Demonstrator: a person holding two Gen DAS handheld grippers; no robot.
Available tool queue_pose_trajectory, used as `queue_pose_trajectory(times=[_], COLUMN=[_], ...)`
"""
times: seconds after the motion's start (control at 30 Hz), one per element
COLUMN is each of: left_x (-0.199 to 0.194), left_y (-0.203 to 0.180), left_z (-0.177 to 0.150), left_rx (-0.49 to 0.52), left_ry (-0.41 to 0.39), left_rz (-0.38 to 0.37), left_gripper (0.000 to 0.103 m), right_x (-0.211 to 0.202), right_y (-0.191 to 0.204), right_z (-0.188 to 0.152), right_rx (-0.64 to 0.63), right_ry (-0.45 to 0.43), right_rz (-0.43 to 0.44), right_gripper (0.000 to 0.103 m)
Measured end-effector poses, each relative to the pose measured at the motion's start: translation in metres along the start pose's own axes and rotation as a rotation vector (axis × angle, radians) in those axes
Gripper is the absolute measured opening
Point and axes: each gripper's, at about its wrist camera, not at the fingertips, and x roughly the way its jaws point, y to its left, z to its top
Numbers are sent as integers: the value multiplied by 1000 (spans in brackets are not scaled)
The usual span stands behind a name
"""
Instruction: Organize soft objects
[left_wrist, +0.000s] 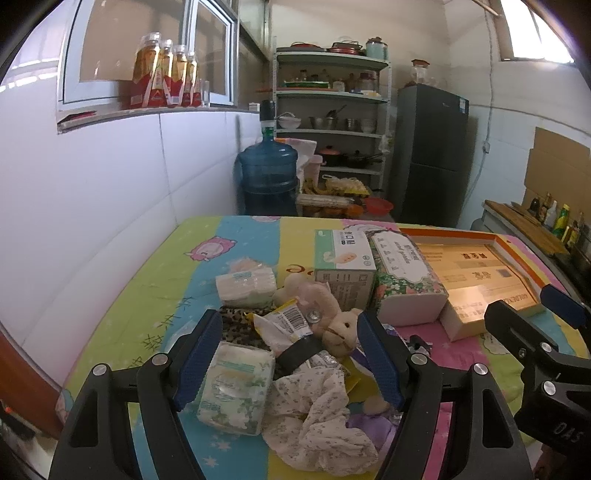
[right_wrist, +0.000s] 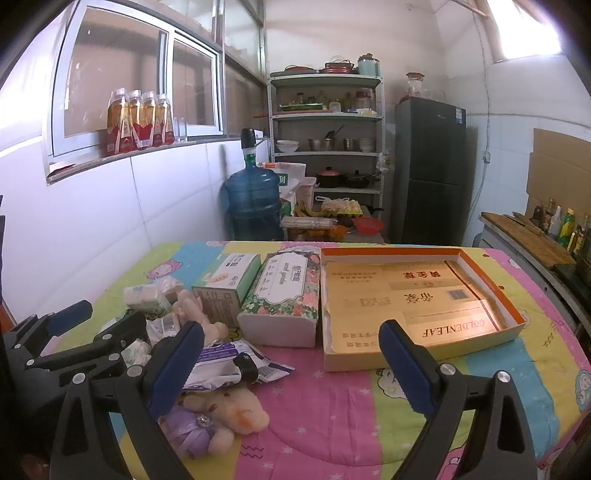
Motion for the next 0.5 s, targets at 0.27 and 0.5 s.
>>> queue_pose_trajectory(times=[0.27,0.5], left_x=[9,17], left_y=[18,36], left_z=[-6,-12], left_rx=[-37,-48], left_ry=[17,23], left_rz=[-5,10], left_gripper=[77,77], right_x=[8,16], right_y=[2,9], right_z=[-4,-7], right_rx=[2,-12], right_ry=[15,29], right_rz=[16,55], right_gripper=[96,96])
